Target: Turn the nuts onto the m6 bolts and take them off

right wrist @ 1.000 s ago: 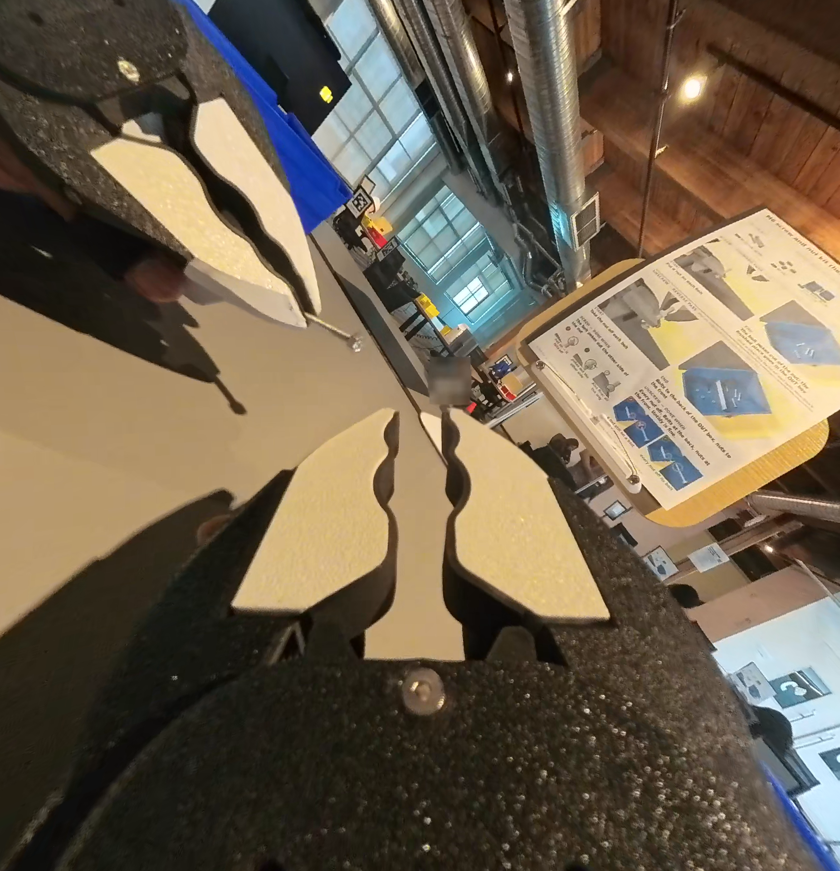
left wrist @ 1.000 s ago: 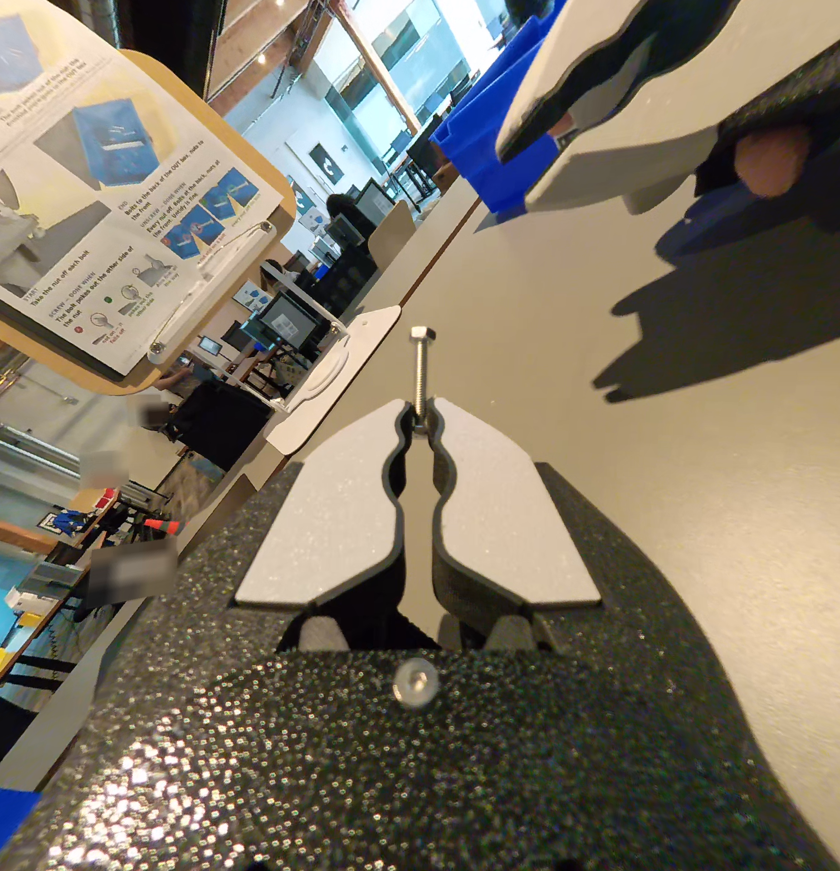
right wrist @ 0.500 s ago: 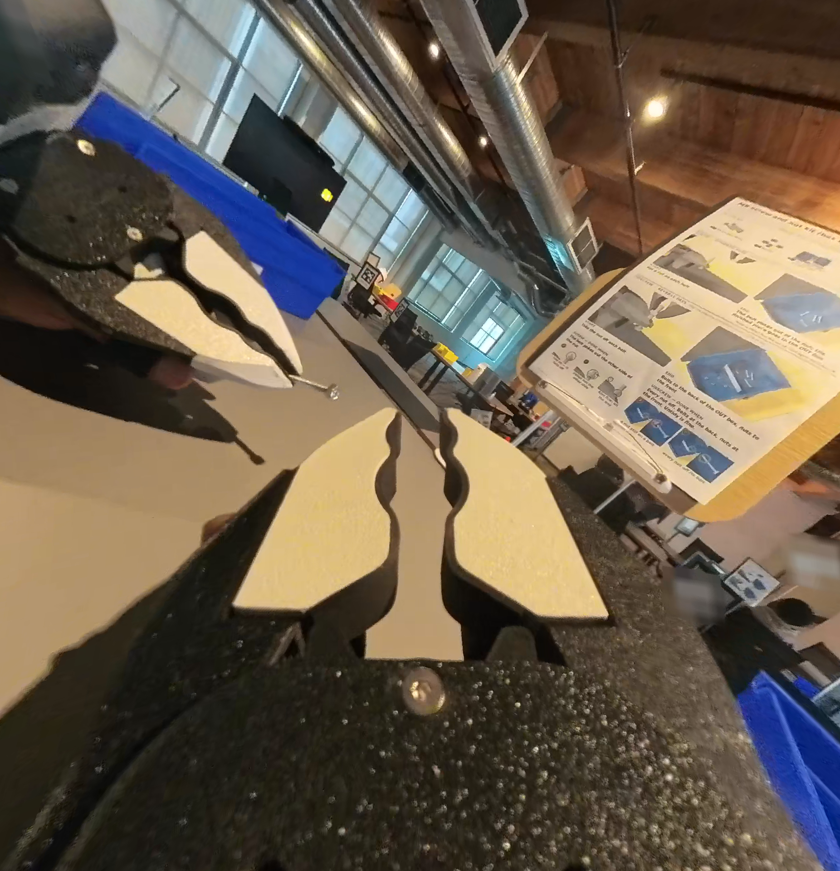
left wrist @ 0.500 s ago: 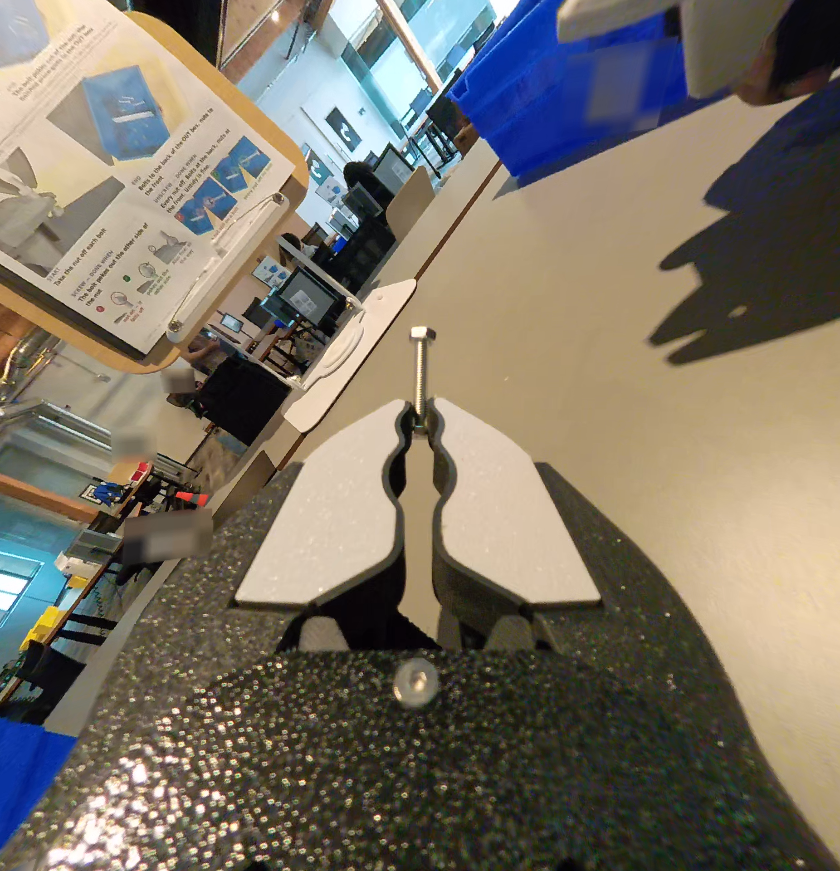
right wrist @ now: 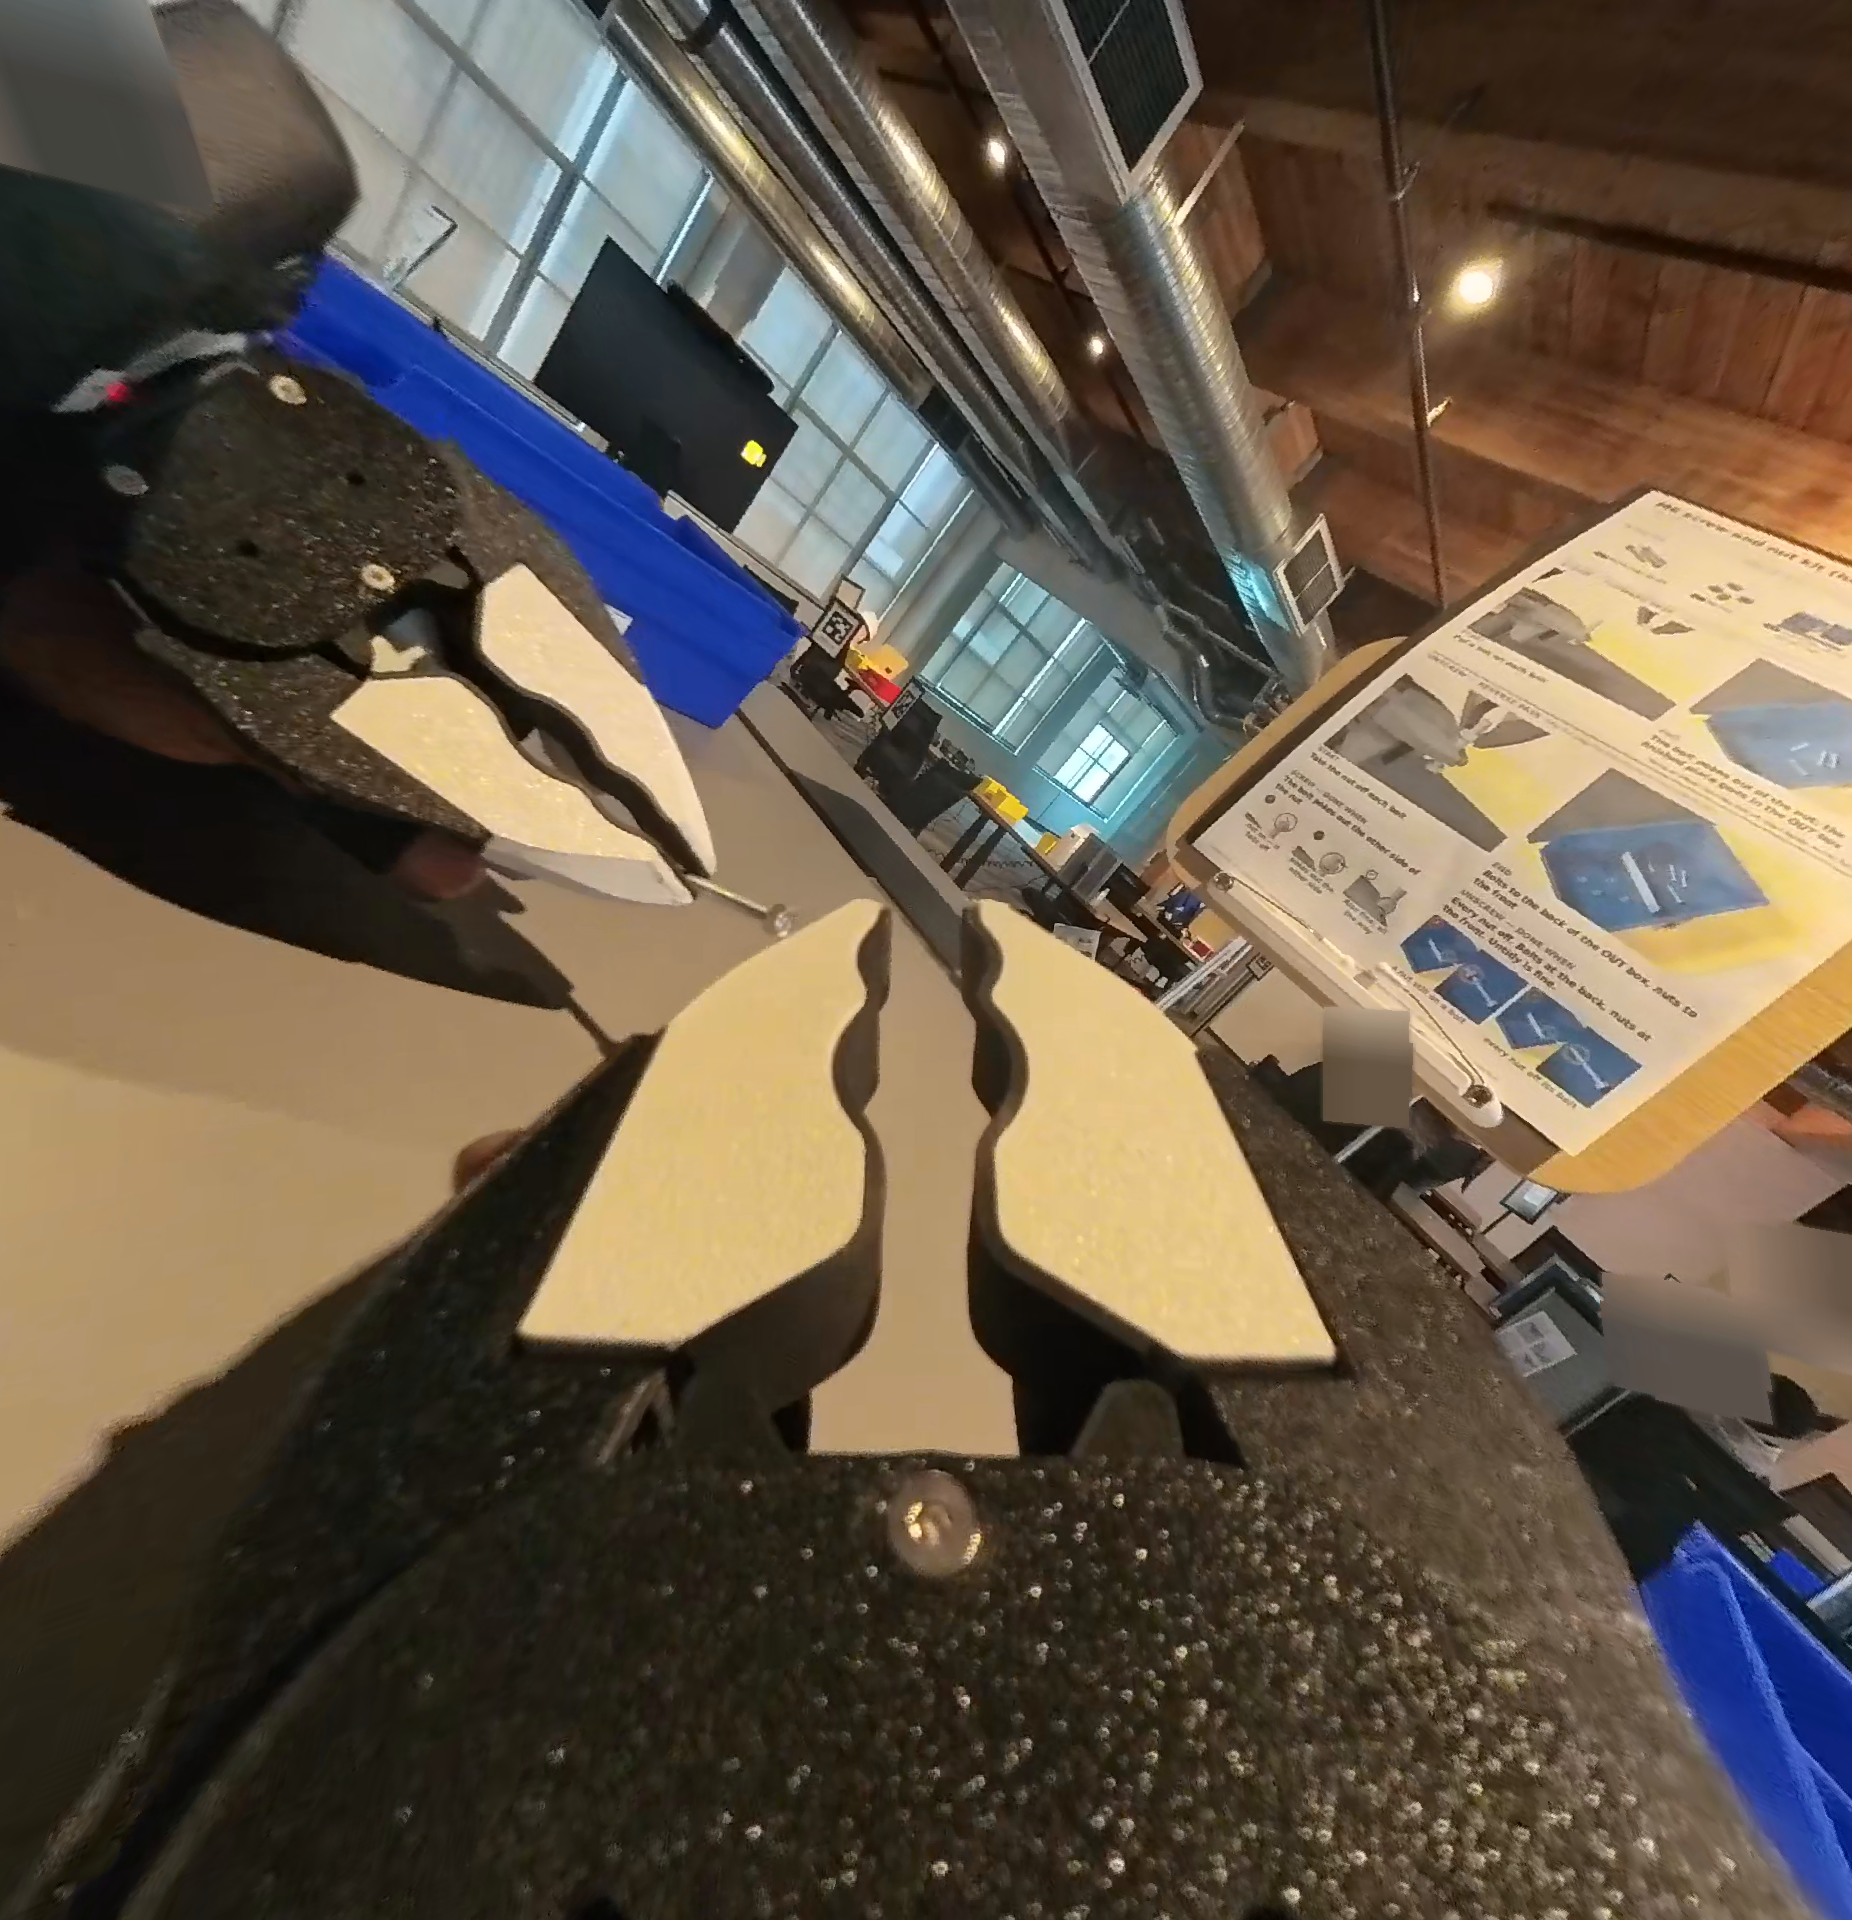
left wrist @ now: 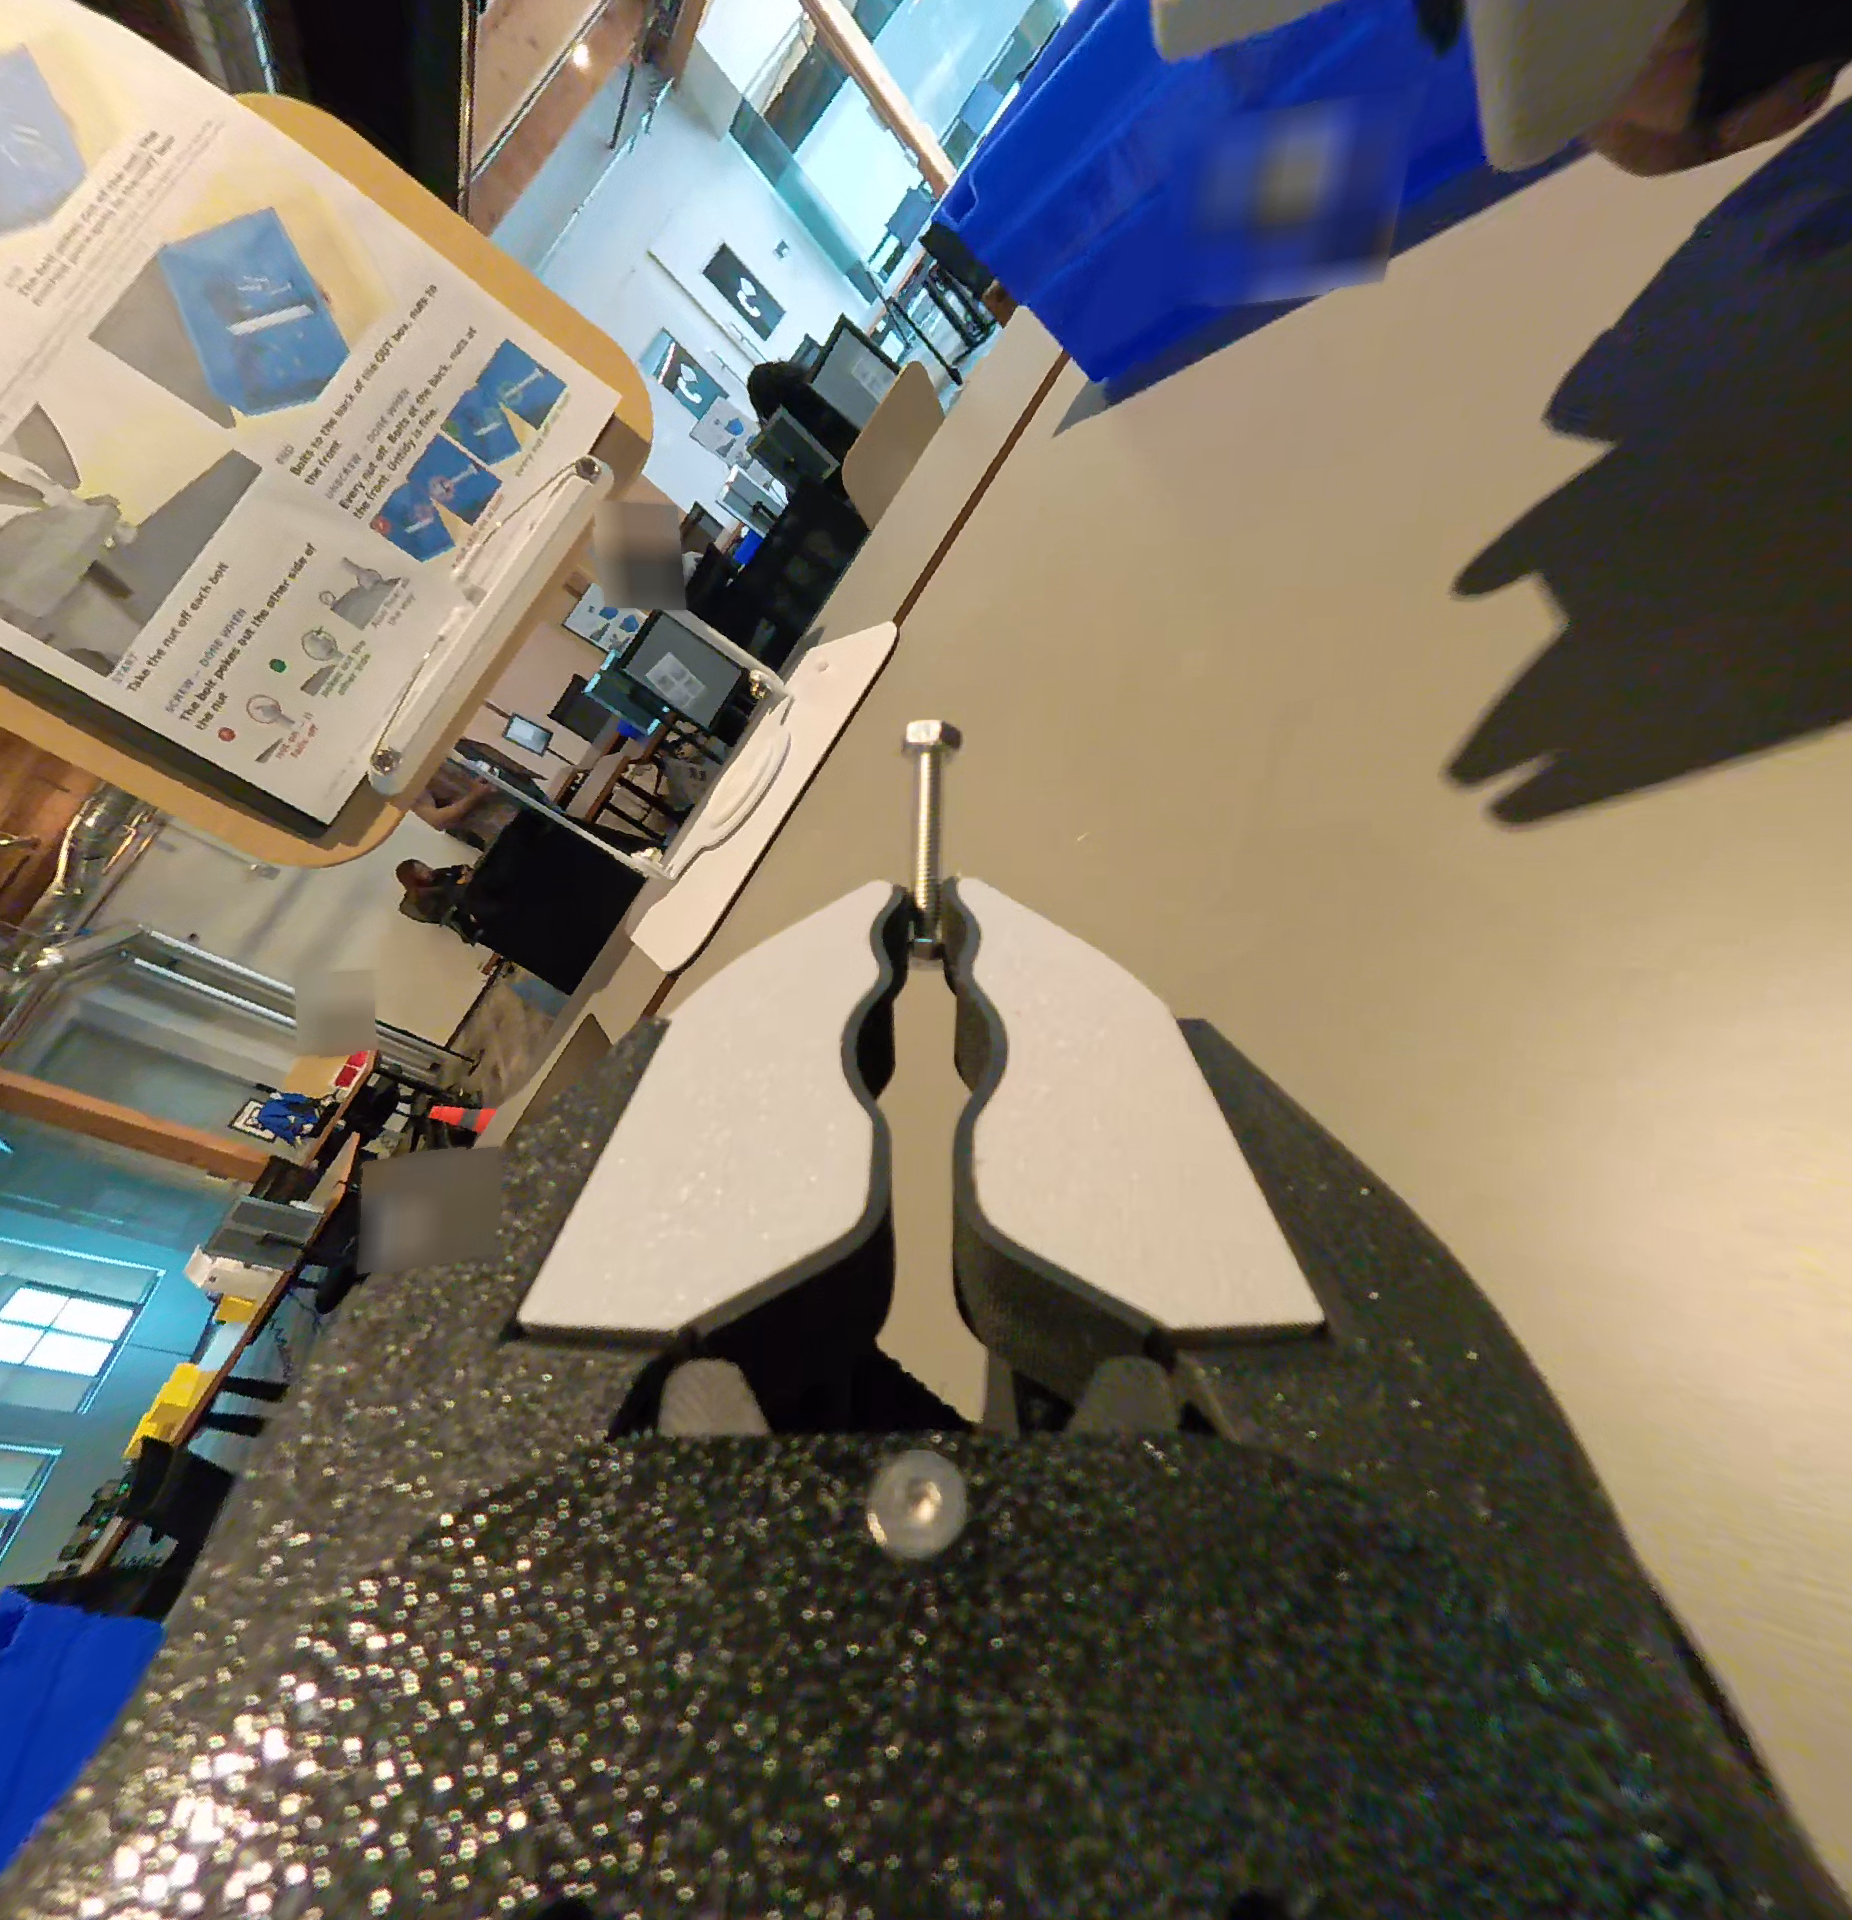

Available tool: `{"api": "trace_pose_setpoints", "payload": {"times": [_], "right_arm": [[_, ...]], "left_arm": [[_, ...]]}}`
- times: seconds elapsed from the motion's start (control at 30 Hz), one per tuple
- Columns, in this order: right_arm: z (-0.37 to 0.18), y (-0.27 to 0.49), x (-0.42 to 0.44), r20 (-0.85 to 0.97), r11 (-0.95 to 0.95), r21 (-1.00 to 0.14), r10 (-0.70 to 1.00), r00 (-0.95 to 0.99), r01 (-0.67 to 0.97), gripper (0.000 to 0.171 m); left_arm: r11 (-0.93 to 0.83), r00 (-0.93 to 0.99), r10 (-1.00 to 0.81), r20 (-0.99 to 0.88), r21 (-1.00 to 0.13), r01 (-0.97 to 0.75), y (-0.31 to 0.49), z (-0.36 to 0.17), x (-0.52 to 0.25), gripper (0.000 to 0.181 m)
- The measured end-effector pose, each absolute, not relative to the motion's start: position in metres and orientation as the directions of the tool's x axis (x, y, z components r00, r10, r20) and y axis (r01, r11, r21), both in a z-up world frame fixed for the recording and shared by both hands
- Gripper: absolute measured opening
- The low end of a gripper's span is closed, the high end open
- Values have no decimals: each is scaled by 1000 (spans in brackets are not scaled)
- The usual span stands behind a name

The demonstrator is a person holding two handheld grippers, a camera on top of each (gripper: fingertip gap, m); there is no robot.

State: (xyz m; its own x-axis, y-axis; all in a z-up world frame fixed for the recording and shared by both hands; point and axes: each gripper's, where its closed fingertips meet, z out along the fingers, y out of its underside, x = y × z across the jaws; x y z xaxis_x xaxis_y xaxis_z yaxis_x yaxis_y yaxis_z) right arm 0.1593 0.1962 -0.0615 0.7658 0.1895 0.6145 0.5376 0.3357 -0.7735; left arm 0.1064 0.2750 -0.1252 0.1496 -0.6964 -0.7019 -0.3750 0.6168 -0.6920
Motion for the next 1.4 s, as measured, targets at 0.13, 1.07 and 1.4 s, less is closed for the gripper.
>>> {"api": "trace_pose_setpoints", "payload": {"times": [0.13, 1.07, 1.4], "right_arm": [[-62, 199, 167, 596, 319, -787, 171, 784, 528, 12], [-46, 257, 179, 18, 145, -988, 443, 896, -52, 13], [-62, 259, 161, 129, 120, -989, 427, 895, 85, 12]], "left_arm": [[612, 146, -709, -689, -706, -357, 273, -124, 106, 5], [606, 193, -721, -666, -740, -291, 292, -110, 114, 5], [542, 197, -778, -596, -796, -269, 296, -110, 112, 5]]}}
